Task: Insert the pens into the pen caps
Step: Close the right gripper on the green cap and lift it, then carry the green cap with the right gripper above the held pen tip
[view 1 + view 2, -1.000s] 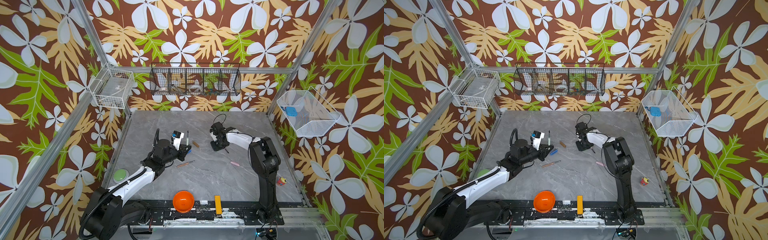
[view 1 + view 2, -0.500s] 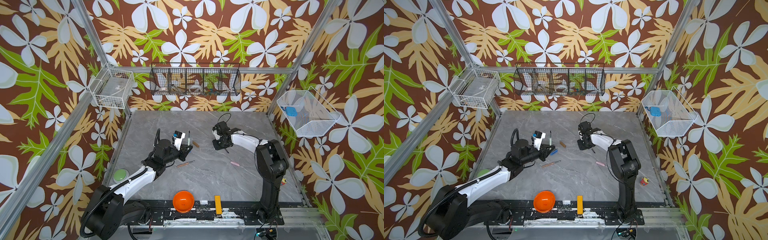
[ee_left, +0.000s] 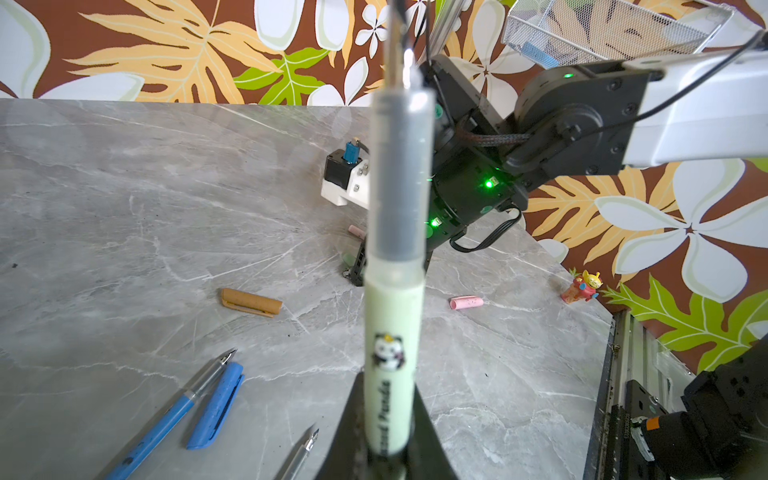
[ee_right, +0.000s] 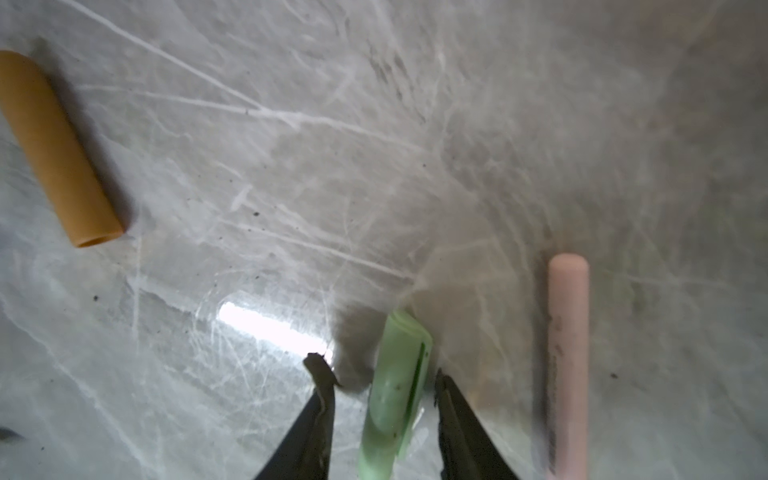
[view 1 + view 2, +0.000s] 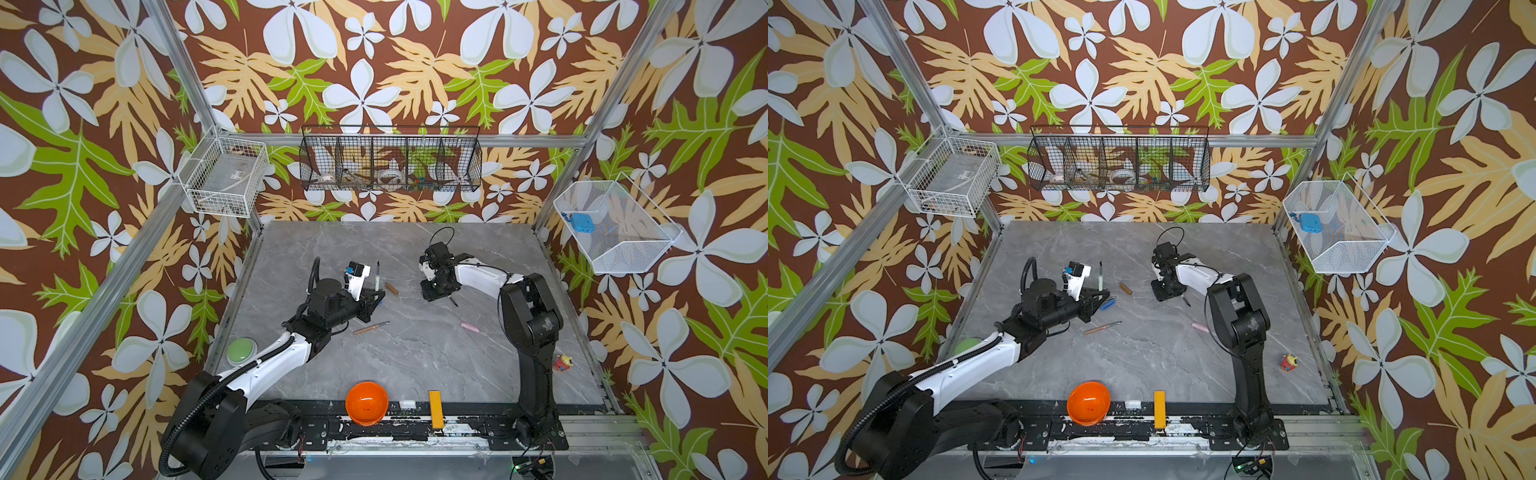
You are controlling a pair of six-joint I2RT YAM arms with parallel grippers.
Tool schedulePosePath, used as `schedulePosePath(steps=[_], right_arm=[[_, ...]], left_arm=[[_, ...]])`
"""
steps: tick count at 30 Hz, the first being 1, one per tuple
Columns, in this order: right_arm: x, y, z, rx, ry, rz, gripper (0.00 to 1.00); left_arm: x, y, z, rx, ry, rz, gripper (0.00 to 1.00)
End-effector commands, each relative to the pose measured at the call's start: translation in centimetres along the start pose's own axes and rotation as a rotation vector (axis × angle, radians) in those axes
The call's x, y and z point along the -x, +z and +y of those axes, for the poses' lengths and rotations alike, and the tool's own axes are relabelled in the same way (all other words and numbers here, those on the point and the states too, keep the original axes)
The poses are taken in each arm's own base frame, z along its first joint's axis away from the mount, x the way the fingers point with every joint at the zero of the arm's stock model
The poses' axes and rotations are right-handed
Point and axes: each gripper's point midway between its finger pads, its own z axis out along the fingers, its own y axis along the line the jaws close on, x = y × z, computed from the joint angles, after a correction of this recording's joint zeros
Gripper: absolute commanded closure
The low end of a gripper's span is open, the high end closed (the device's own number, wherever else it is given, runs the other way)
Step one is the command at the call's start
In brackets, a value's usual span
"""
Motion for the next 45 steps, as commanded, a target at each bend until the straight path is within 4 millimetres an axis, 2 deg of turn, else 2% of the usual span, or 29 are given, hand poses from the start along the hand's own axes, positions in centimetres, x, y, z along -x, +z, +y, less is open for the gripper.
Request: schedulePosePath(steps=[1,8,13,19,24,28,34,36,45], right_arm=[[-1.1,0.6,-0.2,-0.013,0.007,0.060,0.59],[-2.1,1.3,-0.7,-0.043,0.012,0.112,0.66],[-2.7,1.2,-1.0,-0.057,0.006,0.130,0.79],[-1.5,0.4,-0.7,-0.041,0.020,0.069,0.84],[0.1,-1.4,0.5,0.022,0.018,-0.038,0.84],[1.4,-3.6,1.4,0.079,0.022,-0.156,0.85],[2.3,-7.6,2.1,0.188,0.059,-0.322,0.86],[2.6,-9.4,2.6,0.251,0.081,-0.397,0.86],[4.9,-20.2,5.6,0.532,0.135,-0.801,0.85]], left_arm=[[0.6,-0.1,-0.2,-0.003,0.029,-0.022,1.00],[0.5,-0.1,-0.2,-0.001,0.031,-0.019,1.00],[0.4,0.0,-0.1,0.003,0.033,-0.016,1.00],[0.0,0.2,0.2,0.013,0.031,-0.002,1.00],[-0.7,0.6,-0.3,0.017,0.056,0.020,1.00],[-0.9,1.1,-0.7,-0.004,0.042,0.021,1.00],[-1.0,2.2,-1.8,-0.053,0.032,0.023,1.00],[-1.0,2.6,-2.2,-0.068,0.029,0.024,1.00],[0.3,3.5,-5.1,-0.146,0.025,-0.001,1.00]])
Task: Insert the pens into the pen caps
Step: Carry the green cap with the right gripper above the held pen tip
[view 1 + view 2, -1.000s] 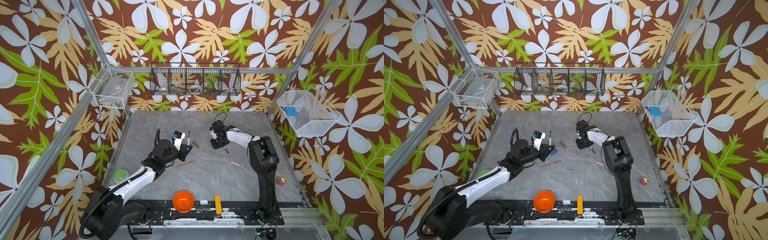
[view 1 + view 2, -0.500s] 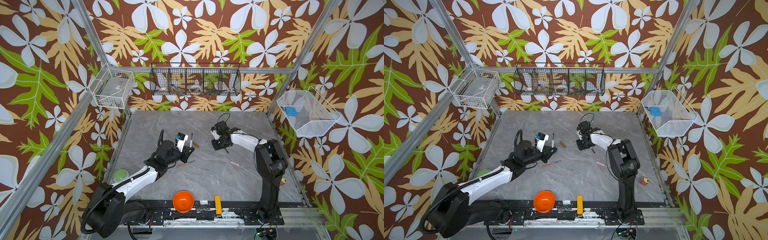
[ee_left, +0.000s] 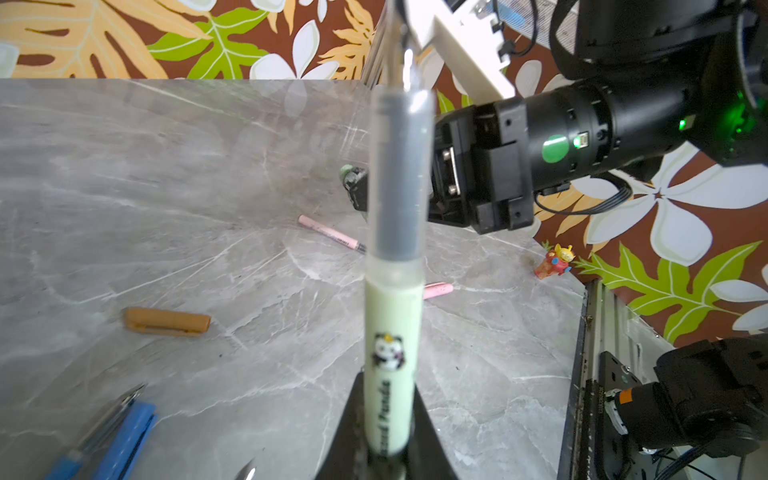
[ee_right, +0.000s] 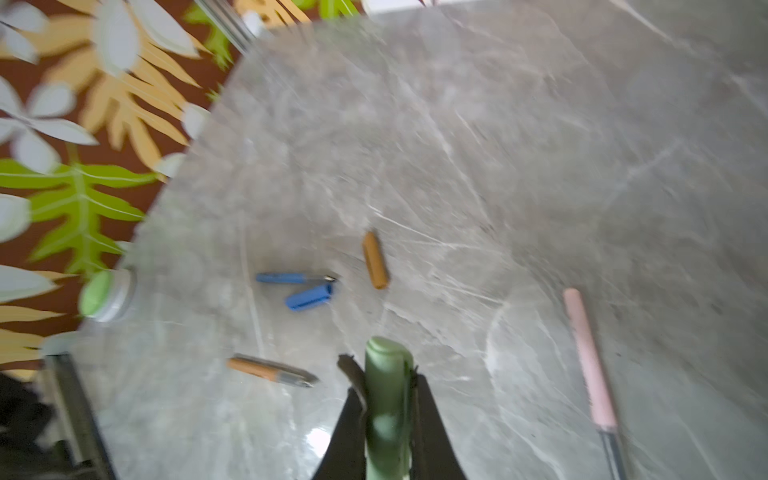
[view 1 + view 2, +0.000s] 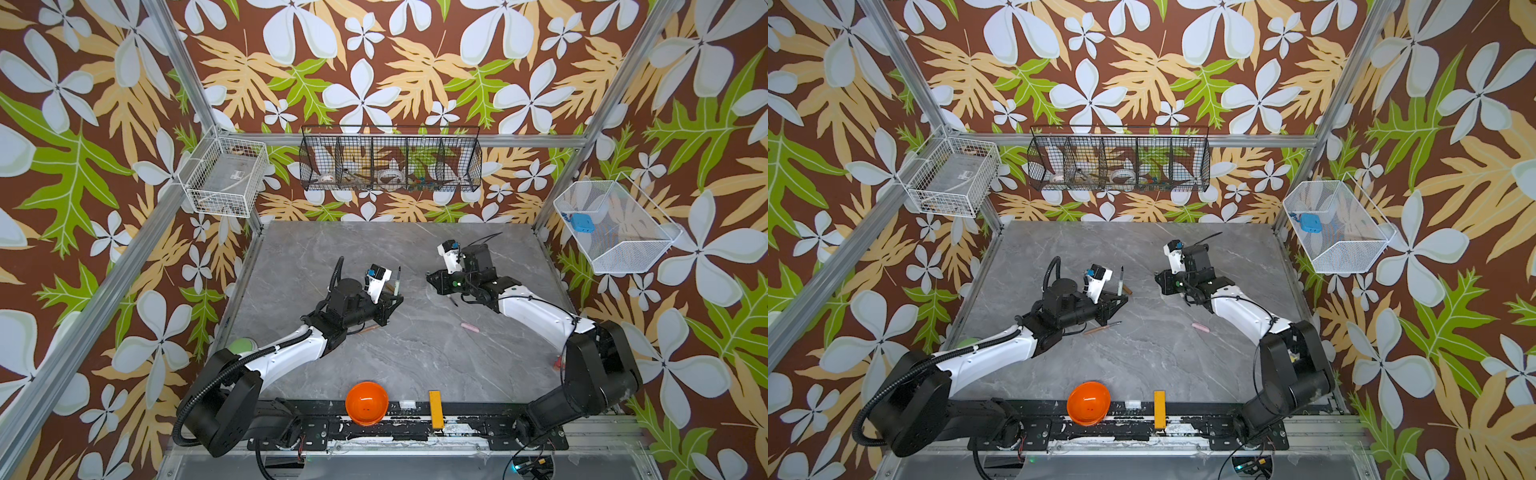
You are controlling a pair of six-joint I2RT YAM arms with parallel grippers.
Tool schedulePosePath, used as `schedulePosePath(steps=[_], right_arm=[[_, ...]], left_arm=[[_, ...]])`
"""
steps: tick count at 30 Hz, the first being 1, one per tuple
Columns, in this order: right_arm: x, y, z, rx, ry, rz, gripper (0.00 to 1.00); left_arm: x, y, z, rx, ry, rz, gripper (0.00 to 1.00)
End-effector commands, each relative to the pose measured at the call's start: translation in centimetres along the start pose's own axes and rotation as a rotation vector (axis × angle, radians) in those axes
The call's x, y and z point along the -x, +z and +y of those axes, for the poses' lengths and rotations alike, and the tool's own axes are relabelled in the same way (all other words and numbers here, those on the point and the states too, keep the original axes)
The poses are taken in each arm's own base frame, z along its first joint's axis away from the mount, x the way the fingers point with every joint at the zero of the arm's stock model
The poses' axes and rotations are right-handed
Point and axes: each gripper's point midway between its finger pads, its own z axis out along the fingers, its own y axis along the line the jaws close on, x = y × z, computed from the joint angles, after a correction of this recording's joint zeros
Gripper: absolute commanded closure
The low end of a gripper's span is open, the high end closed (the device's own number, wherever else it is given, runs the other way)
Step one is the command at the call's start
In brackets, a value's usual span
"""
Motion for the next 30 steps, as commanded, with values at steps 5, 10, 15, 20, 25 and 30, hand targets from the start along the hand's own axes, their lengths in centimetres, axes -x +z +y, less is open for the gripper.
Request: schedulePosePath(steps=[5,10,15,20,25,30], right_arm=[[6.3,-4.6,5.9,0.250,0.024,-0.292,0.84],[7.5,-6.5,8.0,0.324,0.024,-0.361,0.83],[8.4,-7.5,9.5,0.375,0.032,-0.409,0.83],[9.0,-7.5,10.4,0.412,0.032,-0.425,0.83],[9.9,-7.5,11.1,0.435,0.023,-0.445,0.83],[10.5,-7.4,11.8,0.444,0.001,-0.443,0.83]], left_arm=[[2.2,0.0,-2.0,-0.074,-0.003,-0.072,1.00],[2.5,0.1,-2.5,-0.090,0.001,-0.072,1.00],[2.9,0.2,-3.3,-0.112,0.011,-0.069,1.00],[2.8,0.4,-3.7,-0.121,0.016,-0.059,1.00],[2.6,0.4,-3.9,-0.124,0.024,-0.053,1.00],[1.8,0.7,-3.4,-0.017,0.113,-0.043,1.00]])
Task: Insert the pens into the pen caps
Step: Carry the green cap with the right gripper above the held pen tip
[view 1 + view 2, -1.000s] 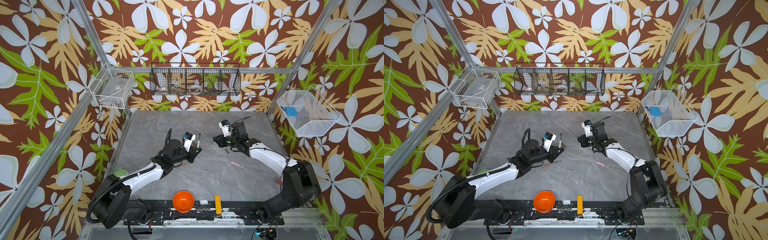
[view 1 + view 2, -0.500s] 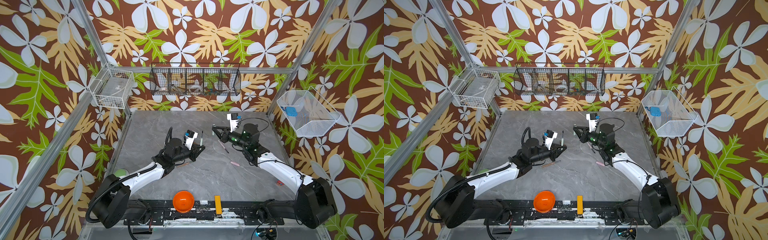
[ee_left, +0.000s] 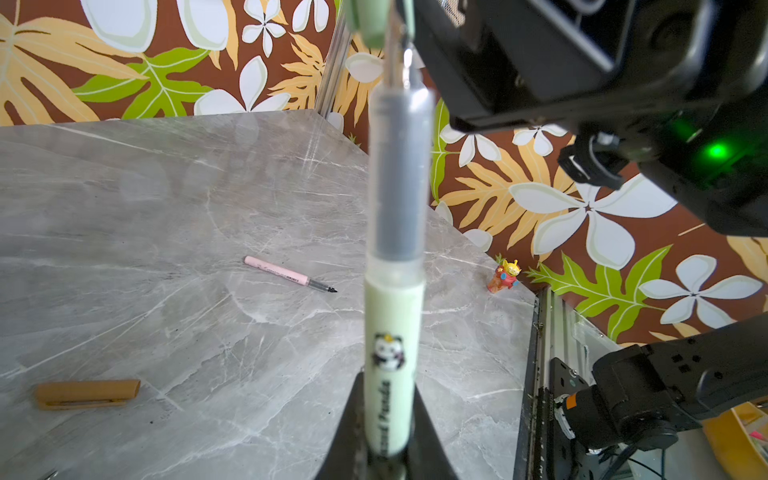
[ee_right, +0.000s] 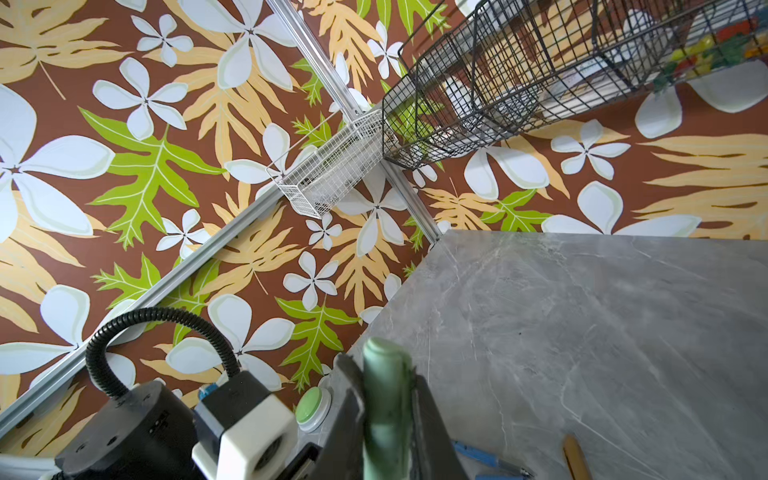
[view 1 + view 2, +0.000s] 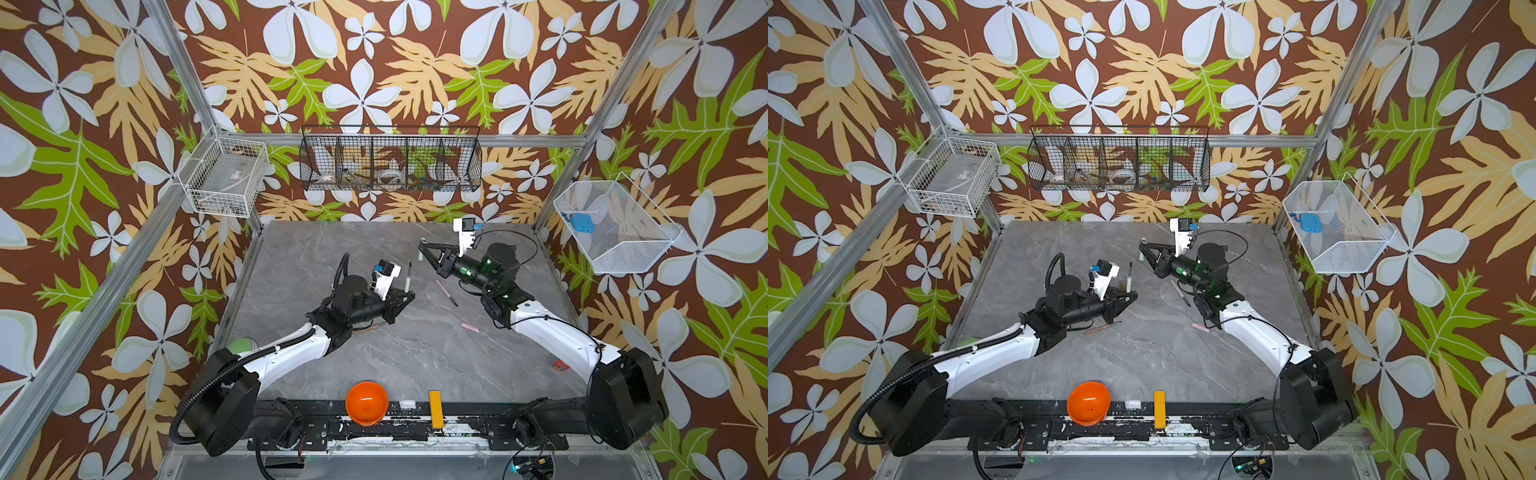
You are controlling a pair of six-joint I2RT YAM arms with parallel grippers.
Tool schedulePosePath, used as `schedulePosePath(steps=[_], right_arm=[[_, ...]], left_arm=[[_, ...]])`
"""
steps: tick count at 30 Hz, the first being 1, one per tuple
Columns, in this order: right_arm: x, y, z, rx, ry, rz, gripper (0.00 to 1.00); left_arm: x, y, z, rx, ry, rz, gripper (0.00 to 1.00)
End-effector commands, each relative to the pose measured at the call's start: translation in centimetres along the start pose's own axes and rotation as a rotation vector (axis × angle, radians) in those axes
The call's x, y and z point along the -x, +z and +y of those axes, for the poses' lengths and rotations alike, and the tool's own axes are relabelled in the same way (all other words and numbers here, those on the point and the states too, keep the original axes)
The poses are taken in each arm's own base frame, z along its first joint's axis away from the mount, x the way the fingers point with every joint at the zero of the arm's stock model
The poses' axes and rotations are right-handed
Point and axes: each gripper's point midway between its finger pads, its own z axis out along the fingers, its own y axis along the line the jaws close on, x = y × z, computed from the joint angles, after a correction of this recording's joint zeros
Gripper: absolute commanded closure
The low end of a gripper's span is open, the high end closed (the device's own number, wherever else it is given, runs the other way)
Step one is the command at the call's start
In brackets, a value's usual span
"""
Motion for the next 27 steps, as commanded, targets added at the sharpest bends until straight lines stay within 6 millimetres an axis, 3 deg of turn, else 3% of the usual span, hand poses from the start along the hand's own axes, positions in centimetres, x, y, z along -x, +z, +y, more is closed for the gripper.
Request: schedulePosePath(steps=[1,7,13,27], right_arm=[[0.7,0.2,0.9,0.019,-0.040,-0.011,0.83],[0.5,-0.5,1.1,-0.067,-0.140,0.013,0.83],[1.1,-1.6,3.0,-0.052,-0.196,-0.071,0.82],[0.5,0.4,5.3,0.079,-0.161,-0.067,0.82]], left_arm=[[-0.1,-0.2,1.0,0.117,0.102,-0.015,1.00],[0.7,-1.7,2.8,0.299,0.173,-0.098,1.00],[1.3,-2.6,2.5,0.336,0.207,-0.149,1.00],[1.7,-3.1,1.7,0.300,0.181,-0.178,1.00]])
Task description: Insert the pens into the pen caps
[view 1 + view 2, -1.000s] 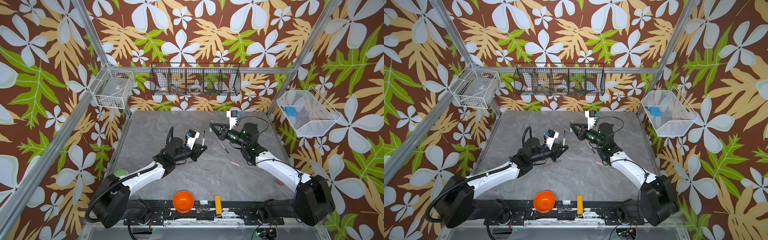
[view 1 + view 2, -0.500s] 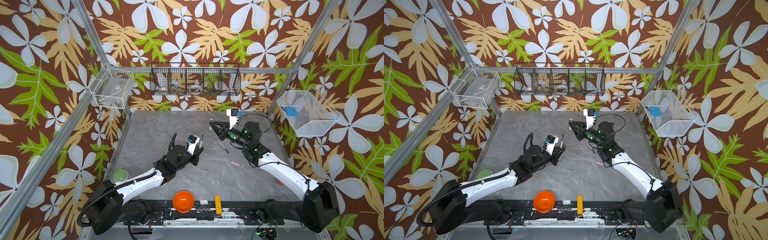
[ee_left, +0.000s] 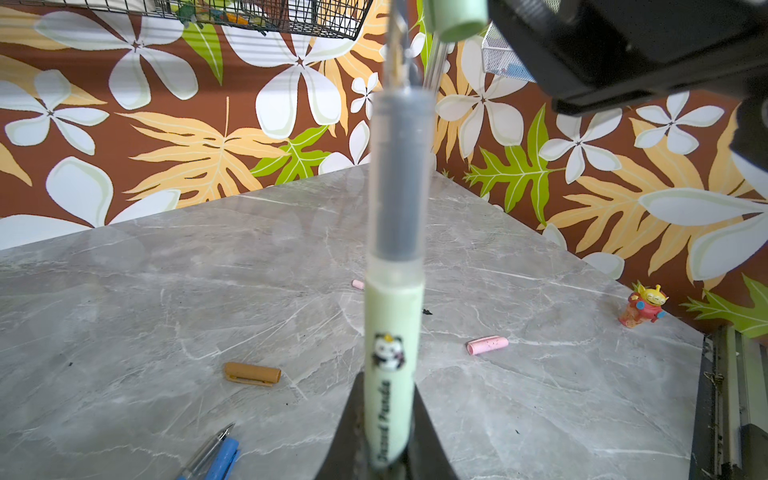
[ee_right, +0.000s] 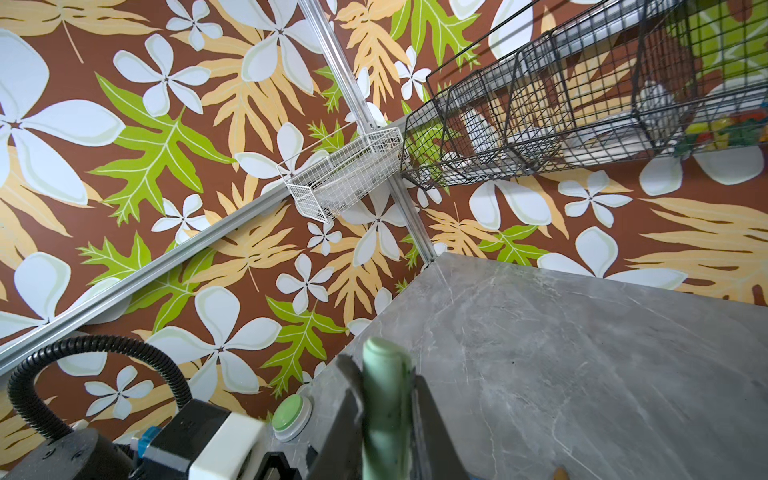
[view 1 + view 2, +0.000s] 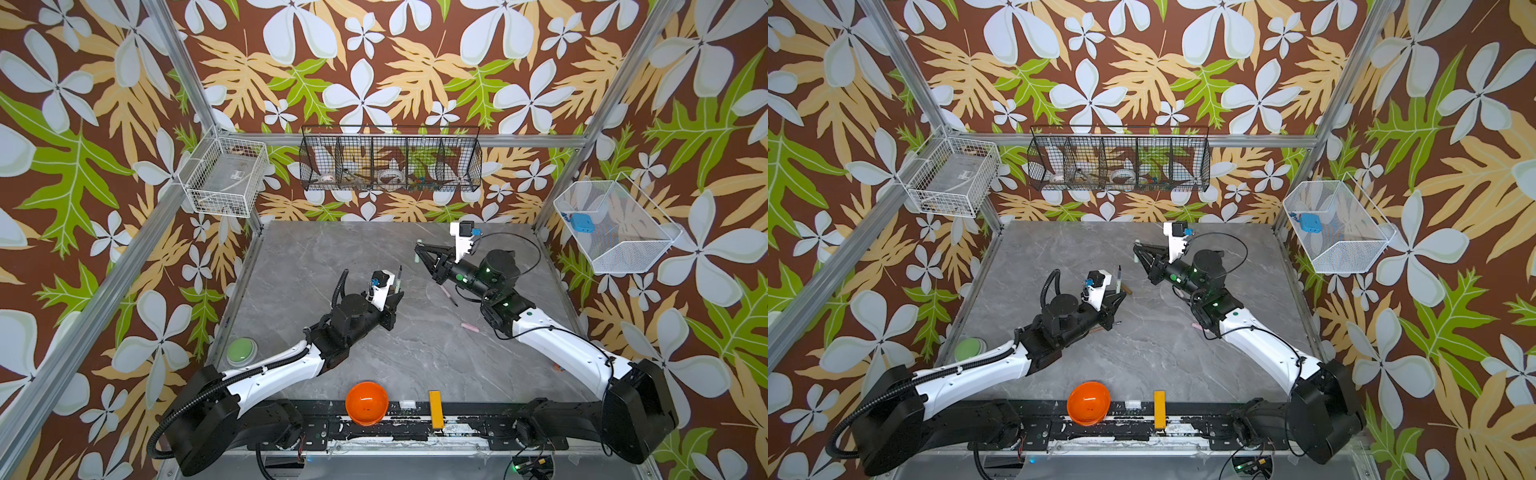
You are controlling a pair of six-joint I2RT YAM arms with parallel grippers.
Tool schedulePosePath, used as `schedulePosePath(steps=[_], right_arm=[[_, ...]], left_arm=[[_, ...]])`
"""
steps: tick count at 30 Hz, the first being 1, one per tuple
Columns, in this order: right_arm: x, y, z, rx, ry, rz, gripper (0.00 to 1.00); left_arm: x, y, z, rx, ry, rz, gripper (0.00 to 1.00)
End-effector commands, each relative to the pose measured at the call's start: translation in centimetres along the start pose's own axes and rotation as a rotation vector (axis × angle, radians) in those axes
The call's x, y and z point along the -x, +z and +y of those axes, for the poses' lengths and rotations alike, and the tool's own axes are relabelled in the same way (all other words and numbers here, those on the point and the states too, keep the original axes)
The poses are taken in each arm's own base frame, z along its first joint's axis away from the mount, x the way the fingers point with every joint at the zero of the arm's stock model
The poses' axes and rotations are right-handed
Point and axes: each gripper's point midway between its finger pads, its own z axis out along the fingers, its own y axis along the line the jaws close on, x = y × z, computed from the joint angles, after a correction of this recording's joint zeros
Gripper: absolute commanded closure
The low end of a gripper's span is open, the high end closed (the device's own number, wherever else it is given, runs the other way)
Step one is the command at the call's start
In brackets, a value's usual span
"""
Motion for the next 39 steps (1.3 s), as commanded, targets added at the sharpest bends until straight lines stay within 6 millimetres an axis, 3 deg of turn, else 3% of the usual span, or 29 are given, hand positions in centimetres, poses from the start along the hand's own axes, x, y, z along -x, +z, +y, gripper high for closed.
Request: schedulePosePath(steps=[1,17,39], right_arm=[[1.2,0.5,1.9,0.067,-0.024,-0.037,0.82],[1.6,1.4,3.3,0.122,-0.028,-0.064,0.82],[0.3,1.5,3.3,0.144,-0.016,-0.037,0.82]], left_arm=[[1.0,-0.2,-0.2,-0.010,-0.003,-0.039,1.00],[1.2,-0.2,-0.8,-0.043,-0.016,-0.038,1.00],[1.0,-0.1,-0.6,-0.033,-0.021,-0.032,1.00]])
